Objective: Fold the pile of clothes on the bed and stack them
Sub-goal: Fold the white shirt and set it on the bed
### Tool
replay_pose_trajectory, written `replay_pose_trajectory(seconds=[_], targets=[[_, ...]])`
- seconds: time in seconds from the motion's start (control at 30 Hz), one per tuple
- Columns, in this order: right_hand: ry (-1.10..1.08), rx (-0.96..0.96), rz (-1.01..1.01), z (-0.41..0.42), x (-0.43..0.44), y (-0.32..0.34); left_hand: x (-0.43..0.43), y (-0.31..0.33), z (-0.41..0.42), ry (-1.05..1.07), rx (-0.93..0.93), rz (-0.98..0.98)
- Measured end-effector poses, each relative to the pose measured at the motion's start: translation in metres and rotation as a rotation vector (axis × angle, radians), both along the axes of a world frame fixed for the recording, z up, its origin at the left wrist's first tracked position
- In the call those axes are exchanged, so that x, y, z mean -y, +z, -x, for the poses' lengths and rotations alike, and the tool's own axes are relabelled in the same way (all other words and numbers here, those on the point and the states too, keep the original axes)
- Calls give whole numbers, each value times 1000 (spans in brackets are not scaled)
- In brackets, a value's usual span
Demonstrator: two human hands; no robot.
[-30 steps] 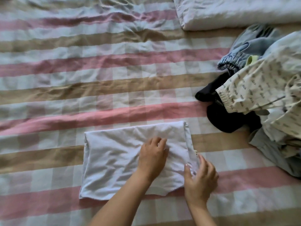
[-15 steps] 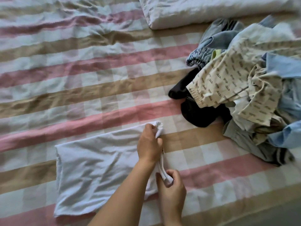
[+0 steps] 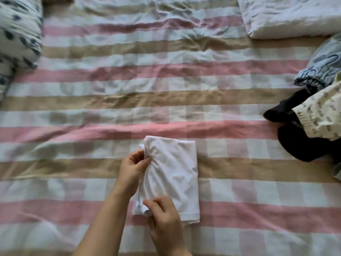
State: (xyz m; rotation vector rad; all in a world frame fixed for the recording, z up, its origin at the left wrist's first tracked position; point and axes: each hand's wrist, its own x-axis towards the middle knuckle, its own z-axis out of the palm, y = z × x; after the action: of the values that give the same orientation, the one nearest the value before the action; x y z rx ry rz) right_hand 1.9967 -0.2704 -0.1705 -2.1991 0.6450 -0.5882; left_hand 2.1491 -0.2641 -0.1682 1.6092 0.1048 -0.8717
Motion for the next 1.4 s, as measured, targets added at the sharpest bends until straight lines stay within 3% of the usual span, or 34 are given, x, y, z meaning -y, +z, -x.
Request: replay_pose_trajectory(seconds=[0.1,0.23,0.3,0.37,0.43,0.53,0.6,0.67,0.77,0.83,1.07,1.23,1.4], targets=[[96,-148,14,-9,-11,-9,-10,-16,-2,8,95,-139],[11,-205,77,2,2,-15,-13,-23,12,-23,564,-409],[-138,-305,119,4,20,-15,-12,-23,29,-200,806,-459],[-189,-534,160,3,38,-14,-13,-30,45,-464,931,-541],[-132,-705,213,5,50,-15,-18,-39,51,-664,891,-722],[-105,-687,143,16,56,-25,-32,-43,50,-591,770,-885],[-261,-508,-91,18,55,-27,-37,-35,53,-419,738,-819],[-454,-385,-421,12,57,-22,-40,-26,58,-206,560,-664],[-574,-398,-783,5,62,-18,-42,-16,55,-36,147,-541],[-546,-400,-910,0,65,-9,-43,-10,49,-49,27,-454],[-398,-175,-898,-52,97,41,-25,38,-10,132,91,-82],[-310,-10,-963,-160,131,47,4,43,-113,171,205,5],[-247,-1,-993,-268,154,6,26,7,-220,175,298,-32]])
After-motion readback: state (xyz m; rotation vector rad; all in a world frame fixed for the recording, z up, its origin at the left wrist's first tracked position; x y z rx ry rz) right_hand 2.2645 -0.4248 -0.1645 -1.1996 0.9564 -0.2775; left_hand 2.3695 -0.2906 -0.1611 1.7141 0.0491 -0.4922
